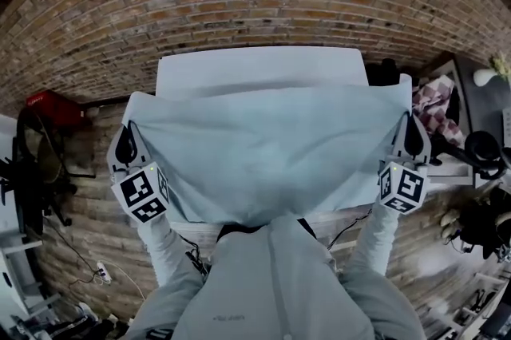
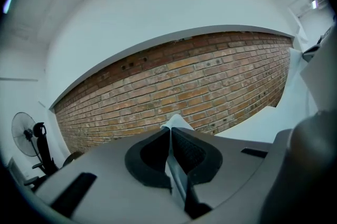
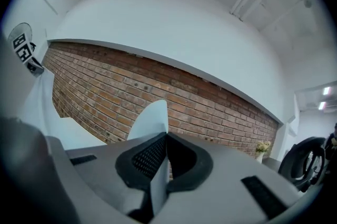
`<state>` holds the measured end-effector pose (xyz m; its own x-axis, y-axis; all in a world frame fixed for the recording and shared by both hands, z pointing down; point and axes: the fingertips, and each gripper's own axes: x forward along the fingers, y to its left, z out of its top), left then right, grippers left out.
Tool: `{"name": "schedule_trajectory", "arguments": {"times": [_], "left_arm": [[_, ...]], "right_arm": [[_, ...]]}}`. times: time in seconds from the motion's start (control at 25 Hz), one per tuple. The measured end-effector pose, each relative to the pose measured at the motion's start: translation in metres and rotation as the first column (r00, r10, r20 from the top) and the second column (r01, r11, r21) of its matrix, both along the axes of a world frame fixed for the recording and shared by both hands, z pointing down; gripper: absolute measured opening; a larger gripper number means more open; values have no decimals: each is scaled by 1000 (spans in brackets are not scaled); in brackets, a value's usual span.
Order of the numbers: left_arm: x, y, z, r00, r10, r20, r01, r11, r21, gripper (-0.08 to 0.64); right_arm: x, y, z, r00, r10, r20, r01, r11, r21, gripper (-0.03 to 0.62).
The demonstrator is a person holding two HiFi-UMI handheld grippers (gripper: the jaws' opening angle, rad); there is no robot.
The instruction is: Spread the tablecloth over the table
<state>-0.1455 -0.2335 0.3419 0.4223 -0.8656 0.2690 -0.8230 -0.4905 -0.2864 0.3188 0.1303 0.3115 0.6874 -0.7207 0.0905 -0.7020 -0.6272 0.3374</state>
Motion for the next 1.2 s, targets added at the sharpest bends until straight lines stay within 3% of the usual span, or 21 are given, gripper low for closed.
{"name": "schedule_trajectory", "arguments": {"times": [0.44, 0.84, 1.08, 1.2], "left_arm": [[23, -19, 1, 997, 22, 69, -24, 999, 33, 25], [49, -60, -14, 992, 44, 116, -58, 991, 122, 25], [67, -95, -12, 984, 59, 169, -86, 984, 156, 25], [78, -115, -15, 983, 54, 176, -86, 980, 181, 25]], "right_arm": [[36, 3, 9, 999, 35, -29, -38, 995, -92, 21], [93, -23, -7, 990, 48, -133, -66, 988, -140, 21], [129, -49, -3, 979, 18, -202, -65, 972, -227, 21], [148, -61, -7, 976, 32, -214, -79, 973, -215, 21]]}}
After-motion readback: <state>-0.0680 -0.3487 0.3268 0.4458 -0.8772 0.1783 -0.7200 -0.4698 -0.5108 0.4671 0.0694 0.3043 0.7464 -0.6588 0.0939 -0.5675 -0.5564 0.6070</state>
